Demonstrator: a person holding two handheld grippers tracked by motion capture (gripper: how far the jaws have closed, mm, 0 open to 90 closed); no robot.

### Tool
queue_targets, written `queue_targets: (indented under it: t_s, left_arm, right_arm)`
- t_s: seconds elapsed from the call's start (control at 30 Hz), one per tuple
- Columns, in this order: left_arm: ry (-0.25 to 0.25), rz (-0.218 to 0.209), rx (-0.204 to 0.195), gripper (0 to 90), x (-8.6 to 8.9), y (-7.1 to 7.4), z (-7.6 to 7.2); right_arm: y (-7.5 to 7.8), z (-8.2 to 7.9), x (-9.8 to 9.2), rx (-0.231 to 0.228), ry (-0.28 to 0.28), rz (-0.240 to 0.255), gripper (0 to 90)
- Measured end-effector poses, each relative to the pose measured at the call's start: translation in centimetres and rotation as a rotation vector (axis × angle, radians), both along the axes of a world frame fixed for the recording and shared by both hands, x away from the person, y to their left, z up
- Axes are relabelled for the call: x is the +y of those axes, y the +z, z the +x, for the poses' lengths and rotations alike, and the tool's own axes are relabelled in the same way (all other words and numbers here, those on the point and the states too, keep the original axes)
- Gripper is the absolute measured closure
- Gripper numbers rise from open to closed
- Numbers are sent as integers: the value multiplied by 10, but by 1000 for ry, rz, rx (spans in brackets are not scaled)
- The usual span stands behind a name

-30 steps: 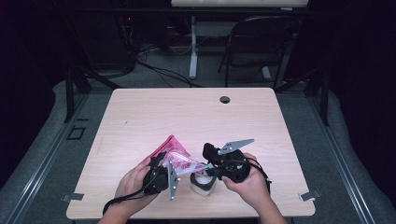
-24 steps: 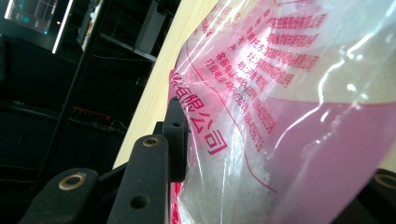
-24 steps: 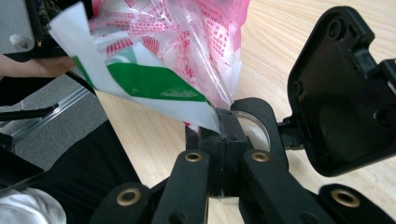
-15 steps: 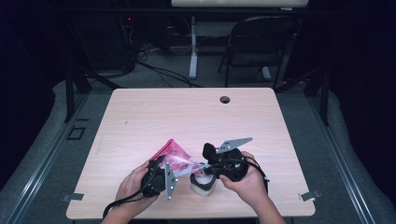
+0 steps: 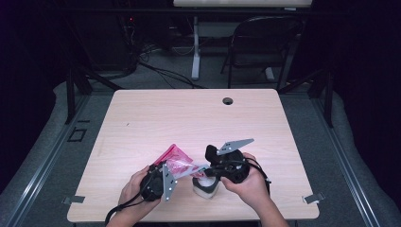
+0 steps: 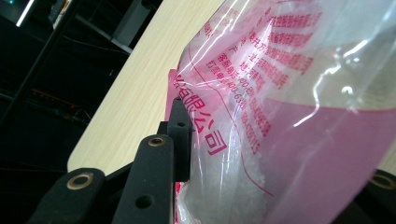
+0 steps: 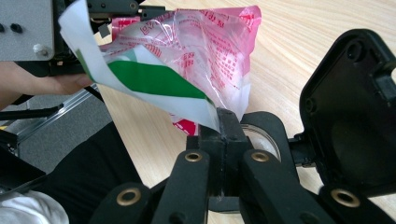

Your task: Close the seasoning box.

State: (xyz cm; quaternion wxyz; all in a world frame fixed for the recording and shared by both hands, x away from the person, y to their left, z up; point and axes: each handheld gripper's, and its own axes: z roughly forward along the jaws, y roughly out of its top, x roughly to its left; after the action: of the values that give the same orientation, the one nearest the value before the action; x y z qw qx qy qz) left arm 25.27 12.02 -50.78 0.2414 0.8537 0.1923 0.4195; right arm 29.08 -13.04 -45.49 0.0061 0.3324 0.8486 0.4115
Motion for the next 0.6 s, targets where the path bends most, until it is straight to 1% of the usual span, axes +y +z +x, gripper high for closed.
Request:
queue_targets:
  t_s: [0.03, 0.2, 0.23, 0.4, 0.6]
  left_arm:
    - [2, -7, 9, 719, 0, 0, 0]
    - [3, -32, 23, 725, 2, -2, 1]
    - [2, -38, 35, 726, 2, -2, 1]
    - [1, -66, 55, 729, 2, -5, 1]
    - [6, -125, 98, 732, 5, -9, 2]
  right_arm:
    - [0, 0, 0, -1, 2, -2, 900]
    - [0, 0, 1, -5, -1, 4, 900]
    - [1, 0, 1, -6, -1, 5, 900]
    - [1, 0, 0, -11, -7, 6, 900]
    - [3, 0, 0, -12, -1, 7, 900]
